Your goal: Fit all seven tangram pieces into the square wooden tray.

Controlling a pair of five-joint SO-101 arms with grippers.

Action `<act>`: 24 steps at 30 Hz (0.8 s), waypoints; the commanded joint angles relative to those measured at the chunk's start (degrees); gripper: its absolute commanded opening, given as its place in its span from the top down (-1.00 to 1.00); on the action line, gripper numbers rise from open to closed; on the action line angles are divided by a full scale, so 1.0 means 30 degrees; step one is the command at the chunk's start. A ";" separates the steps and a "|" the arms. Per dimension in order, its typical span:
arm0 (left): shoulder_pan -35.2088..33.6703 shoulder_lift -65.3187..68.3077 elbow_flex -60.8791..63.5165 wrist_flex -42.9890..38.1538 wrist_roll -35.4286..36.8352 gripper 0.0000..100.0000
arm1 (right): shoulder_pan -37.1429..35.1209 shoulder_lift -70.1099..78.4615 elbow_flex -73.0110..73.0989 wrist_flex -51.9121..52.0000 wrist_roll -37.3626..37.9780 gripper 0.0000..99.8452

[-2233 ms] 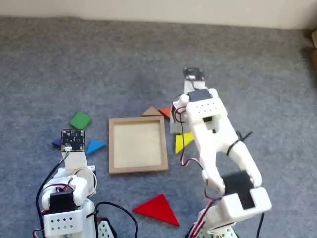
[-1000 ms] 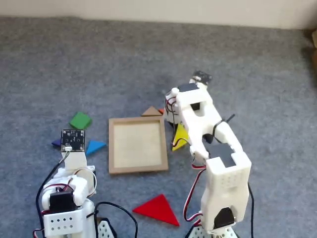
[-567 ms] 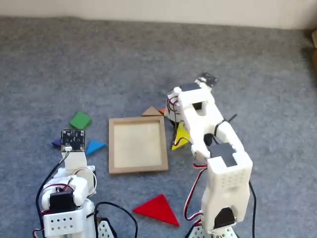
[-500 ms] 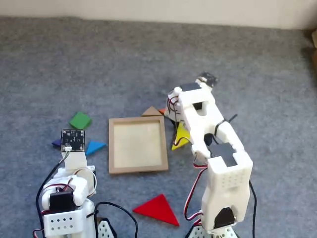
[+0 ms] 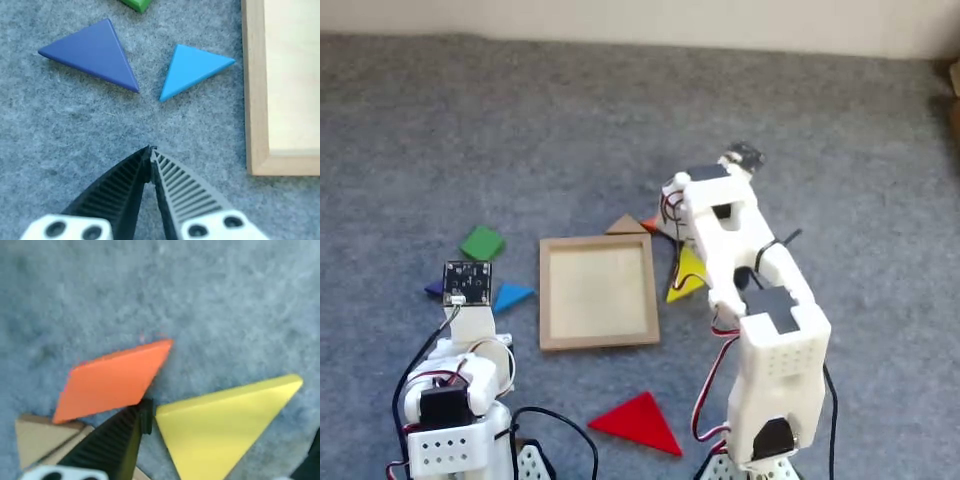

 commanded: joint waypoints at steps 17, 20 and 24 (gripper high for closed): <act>-0.0220 -0.0630 0.0366 0.0088 0.0176 0.97 | -0.0952 -0.0220 -0.1070 0.2271 -0.0322 0.09; -0.0220 -0.0630 0.0366 0.0088 0.0176 0.97 | -0.0923 -0.0220 -0.1070 0.3443 -0.0322 0.09; -0.0220 -0.0630 0.0366 0.0088 0.0176 0.97 | -0.0571 -0.0220 -0.1070 0.3912 -0.0293 0.09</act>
